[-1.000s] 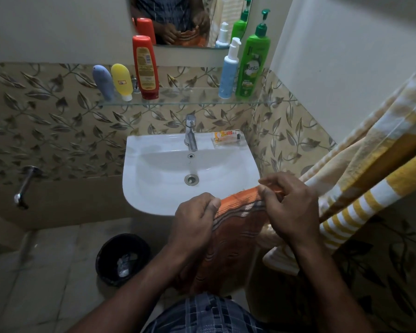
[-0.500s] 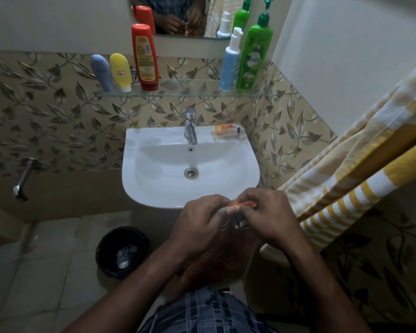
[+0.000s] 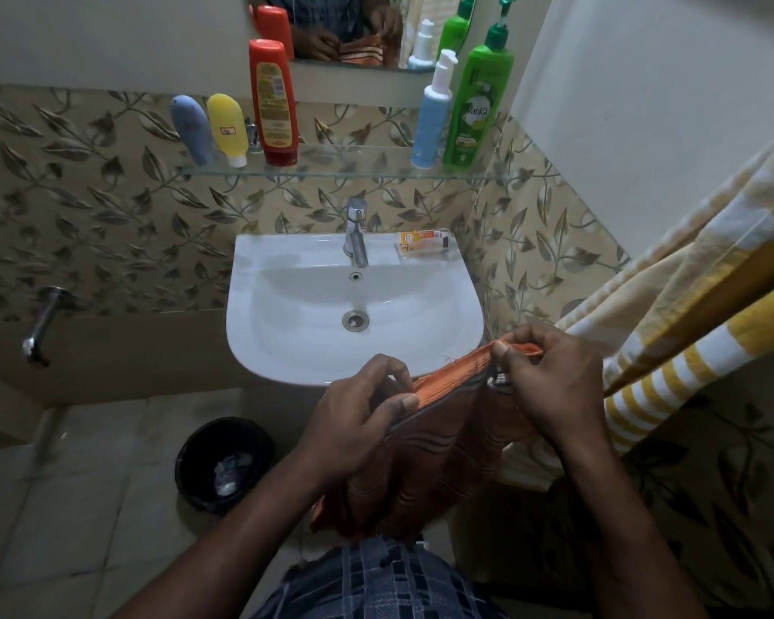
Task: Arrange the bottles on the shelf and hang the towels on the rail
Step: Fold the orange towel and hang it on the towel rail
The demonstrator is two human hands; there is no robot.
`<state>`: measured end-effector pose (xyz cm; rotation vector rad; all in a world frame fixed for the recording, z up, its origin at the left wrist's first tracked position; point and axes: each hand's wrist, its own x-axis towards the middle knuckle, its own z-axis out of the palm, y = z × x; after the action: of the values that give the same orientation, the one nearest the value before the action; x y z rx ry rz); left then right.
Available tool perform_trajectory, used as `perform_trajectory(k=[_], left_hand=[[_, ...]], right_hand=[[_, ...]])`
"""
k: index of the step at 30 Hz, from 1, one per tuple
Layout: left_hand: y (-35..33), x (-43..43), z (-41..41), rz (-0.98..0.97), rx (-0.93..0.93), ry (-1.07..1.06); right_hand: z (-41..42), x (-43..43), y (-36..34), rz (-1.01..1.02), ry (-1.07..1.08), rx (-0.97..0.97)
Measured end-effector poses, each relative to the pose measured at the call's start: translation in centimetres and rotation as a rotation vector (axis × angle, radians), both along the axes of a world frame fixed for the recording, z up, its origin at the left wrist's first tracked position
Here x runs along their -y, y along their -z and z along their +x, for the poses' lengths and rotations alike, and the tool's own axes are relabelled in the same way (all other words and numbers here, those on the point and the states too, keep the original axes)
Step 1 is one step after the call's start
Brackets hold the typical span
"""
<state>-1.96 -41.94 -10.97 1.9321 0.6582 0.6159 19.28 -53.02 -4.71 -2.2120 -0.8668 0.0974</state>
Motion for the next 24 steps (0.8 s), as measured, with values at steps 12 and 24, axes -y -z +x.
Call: perform_trajectory(k=[12,24], left_hand=[[0.8,-1.0,0.6,0.072,-0.058,-0.121],[0.5,-0.5,1.8,0.336,-0.190,0.007]], right_hand=[[0.9,-0.3,0.1,-0.021,0.009,0.056],[-4.6,-2.0,1.3,-0.354,-0.519,-0.057]])
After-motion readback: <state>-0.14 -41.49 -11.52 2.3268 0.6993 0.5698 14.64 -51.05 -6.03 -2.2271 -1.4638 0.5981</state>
